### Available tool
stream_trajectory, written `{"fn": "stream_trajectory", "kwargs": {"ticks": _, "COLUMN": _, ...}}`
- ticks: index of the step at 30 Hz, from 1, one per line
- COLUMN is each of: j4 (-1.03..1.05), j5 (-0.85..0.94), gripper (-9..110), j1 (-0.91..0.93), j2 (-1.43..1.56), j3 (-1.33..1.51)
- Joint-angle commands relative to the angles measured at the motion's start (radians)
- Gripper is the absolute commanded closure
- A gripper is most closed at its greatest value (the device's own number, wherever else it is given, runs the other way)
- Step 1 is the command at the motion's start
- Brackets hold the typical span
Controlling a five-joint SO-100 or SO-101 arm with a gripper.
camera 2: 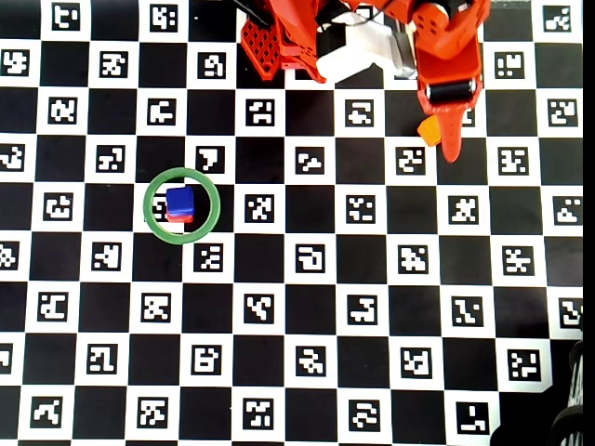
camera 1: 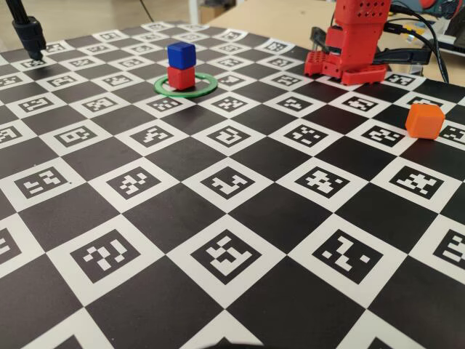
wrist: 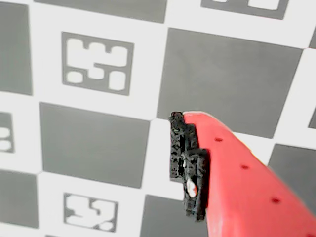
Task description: Grab the red cube then put it in the green circle then put the blue cube on top and finally the orange cube on top
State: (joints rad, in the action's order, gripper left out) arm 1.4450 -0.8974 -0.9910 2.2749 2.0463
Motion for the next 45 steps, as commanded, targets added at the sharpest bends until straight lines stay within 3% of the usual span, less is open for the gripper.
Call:
{"fn": "stream_trajectory", "kwargs": {"ticks": 1, "j4": -0.006, "j5": 0.026, "gripper": 59, "j1": -0.018, "j2": -0.031, "j3": -0.006}}
{"fn": "stream_trajectory", "kwargs": {"ticks": 11, "j4": 0.02, "j5": 0.031, "gripper": 54, "j1": -0.104, "j2": -0.265, "j3": -0.074}}
{"fn": "stream_trajectory", "kwargs": {"ticks": 18, "j4": -0.094, "j5": -0.025, "gripper": 54, "j1": -0.169, "j2": -0.324, "j3": -0.015}}
{"fn": "stream_trajectory", "kwargs": {"ticks": 23, "j4": -0.212, "j5": -0.044, "gripper": 54, "j1": -0.166, "j2": -0.33, "j3": 0.058}}
{"fn": "stream_trajectory", "kwargs": {"ticks": 45, "j4": -0.322, "j5": -0.041, "gripper": 54, "j1": -0.16, "j2": -0.35, "j3": 0.198}}
